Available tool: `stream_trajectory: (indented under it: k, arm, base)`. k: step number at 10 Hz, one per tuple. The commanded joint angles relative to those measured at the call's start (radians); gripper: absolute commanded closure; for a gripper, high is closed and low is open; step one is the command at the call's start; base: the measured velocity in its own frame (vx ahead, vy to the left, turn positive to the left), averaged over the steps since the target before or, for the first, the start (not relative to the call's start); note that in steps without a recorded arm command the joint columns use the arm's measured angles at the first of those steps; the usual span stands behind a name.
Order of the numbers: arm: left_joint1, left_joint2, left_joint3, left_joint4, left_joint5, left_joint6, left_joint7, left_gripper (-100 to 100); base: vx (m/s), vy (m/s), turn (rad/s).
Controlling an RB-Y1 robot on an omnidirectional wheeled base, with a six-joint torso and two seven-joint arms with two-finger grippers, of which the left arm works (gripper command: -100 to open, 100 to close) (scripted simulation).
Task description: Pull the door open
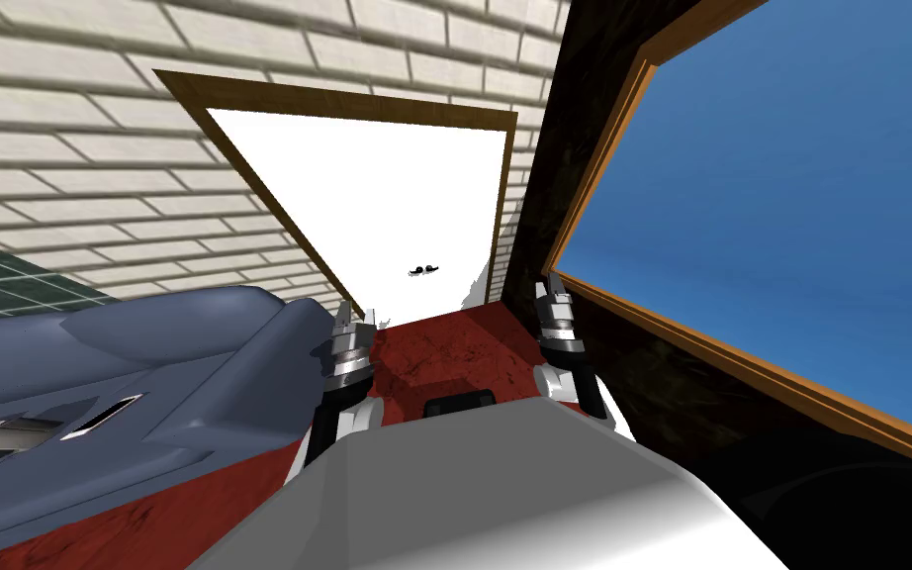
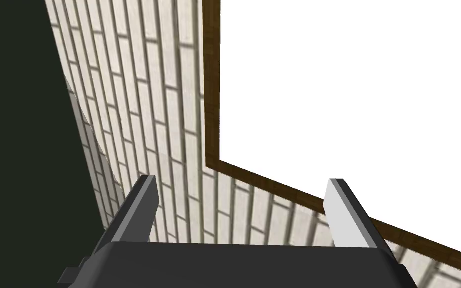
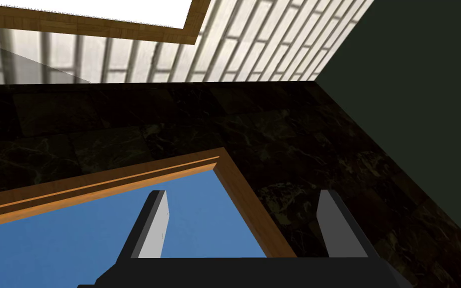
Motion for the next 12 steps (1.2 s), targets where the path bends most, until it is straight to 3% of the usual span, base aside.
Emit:
stream_trajectory:
  k: [1, 12]
  arm:
    - [-0.007, 0.009, 0.007, 0.034, 0.002, -0.011, 0.005, -100]
    - [-0.058, 0.058, 0.056, 0.264, 0.017, -0.088, 0.04, -100]
  base:
    - [0.101, -0.009, -0.028]
    - [0.142, -0.01, -0.033]
